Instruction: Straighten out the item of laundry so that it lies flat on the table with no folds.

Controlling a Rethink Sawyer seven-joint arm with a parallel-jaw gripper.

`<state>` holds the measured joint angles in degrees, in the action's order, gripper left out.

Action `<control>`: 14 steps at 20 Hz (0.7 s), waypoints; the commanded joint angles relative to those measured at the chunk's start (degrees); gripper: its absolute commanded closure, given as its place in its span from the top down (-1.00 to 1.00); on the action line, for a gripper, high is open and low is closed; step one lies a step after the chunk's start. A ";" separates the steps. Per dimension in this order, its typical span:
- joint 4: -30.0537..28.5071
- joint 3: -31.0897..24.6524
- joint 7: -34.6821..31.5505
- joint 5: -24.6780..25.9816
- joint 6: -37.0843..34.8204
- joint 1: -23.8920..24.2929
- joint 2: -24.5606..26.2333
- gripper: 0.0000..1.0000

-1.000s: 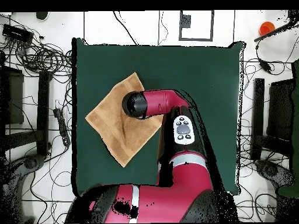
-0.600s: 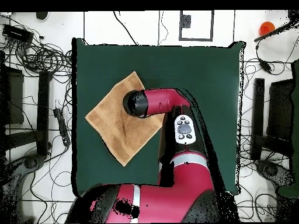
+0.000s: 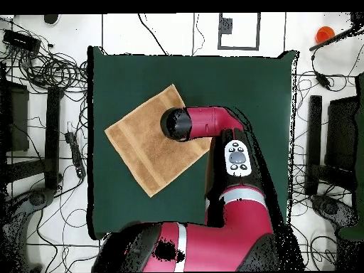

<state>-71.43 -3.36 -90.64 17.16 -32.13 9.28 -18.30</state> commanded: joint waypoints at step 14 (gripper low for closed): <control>2.32 -6.37 8.30 5.48 -5.58 1.13 0.83 -1.00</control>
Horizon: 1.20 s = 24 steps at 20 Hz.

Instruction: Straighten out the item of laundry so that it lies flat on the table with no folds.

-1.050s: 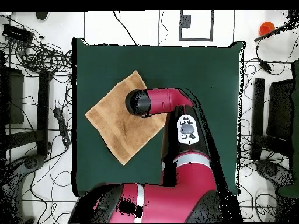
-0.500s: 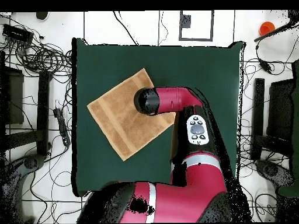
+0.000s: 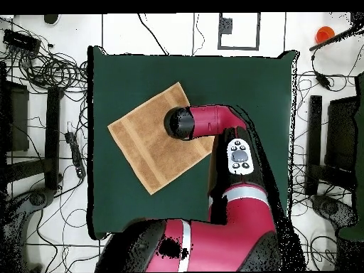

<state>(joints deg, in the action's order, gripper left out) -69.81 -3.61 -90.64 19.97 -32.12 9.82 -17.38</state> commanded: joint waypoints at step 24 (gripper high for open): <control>1.15 -6.66 8.14 1.23 -9.44 0.72 -2.02 -1.00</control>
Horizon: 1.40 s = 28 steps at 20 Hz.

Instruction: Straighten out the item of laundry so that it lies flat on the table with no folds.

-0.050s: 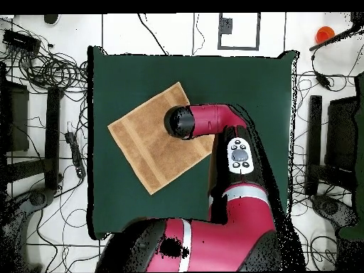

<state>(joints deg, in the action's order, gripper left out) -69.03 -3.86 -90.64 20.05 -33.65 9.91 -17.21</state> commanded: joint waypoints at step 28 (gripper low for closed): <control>-1.14 -7.92 5.52 1.77 -6.21 1.76 -3.62 1.00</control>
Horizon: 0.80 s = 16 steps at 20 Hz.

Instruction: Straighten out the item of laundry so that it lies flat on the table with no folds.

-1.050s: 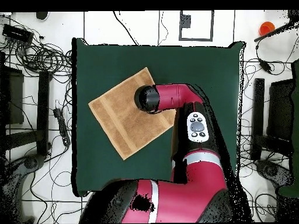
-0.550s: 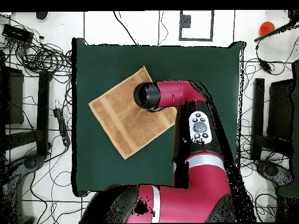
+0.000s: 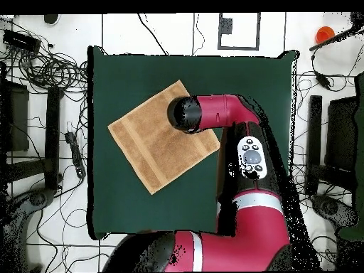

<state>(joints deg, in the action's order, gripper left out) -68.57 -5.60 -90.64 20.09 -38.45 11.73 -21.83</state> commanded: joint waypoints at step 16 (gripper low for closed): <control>-4.25 -5.49 -2.25 -0.02 -0.29 -0.92 0.77 1.00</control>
<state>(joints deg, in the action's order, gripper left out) -68.06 -5.62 -90.64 21.60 -38.45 12.28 -21.95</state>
